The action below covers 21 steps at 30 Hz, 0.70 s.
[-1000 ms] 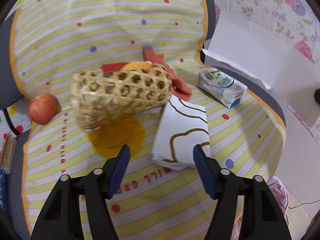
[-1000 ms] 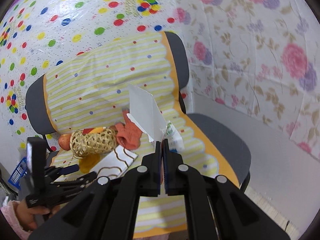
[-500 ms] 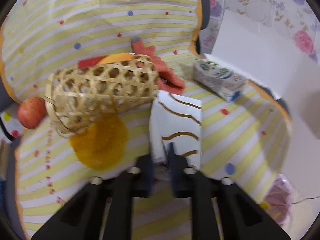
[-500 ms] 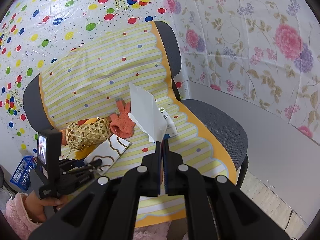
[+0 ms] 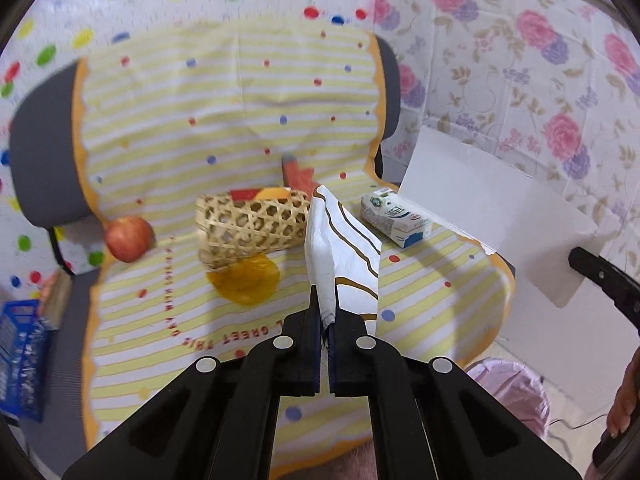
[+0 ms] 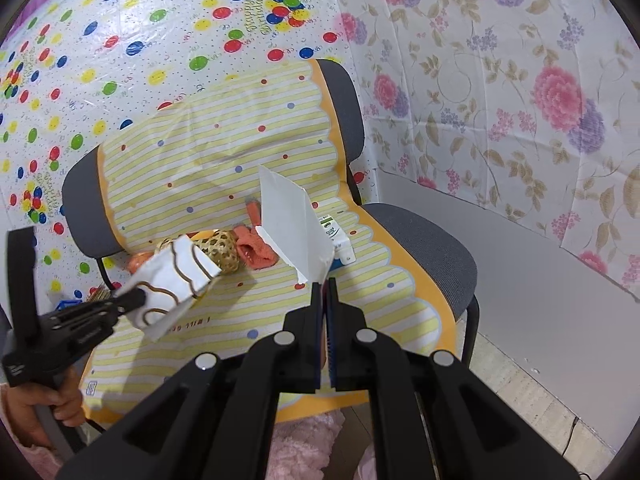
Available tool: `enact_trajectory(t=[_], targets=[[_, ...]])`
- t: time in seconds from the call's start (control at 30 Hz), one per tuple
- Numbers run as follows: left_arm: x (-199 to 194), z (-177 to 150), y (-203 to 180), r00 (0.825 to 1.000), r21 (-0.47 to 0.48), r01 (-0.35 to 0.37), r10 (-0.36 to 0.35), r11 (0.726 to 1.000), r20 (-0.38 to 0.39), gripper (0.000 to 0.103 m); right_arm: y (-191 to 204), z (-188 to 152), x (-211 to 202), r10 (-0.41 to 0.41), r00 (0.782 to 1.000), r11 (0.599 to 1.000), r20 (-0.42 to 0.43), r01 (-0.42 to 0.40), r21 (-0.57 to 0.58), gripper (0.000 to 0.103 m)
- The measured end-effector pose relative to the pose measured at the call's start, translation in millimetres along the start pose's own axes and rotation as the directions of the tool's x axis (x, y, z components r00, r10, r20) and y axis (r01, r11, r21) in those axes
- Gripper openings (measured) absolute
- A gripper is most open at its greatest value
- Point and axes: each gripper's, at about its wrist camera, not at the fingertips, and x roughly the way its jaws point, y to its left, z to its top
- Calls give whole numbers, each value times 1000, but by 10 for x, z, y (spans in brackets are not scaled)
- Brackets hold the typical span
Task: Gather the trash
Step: 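Grasp the white paper with the left gripper while the right gripper holds a white card, then carry the white paper and card over the wastebasket and open both grippers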
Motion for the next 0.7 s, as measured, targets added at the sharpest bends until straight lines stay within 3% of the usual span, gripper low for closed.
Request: enact_trajectory(t=[0.17, 0.43, 0.7], targets=[[-293, -151, -240, 999, 43, 13, -14, 999, 32, 3, 2, -113, -230, -26, 1000, 1000, 1, 26, -11, 3], [-462, -465, -682, 991, 100, 134, -136, 986, 15, 3, -140, -386, -659, -124, 992, 992, -21, 124, -20, 3], [-524, -816, -1208, 970, 194, 241, -241, 951, -21, 3, -379, -768, -1081, -241, 969, 970, -57, 241, 1, 3]])
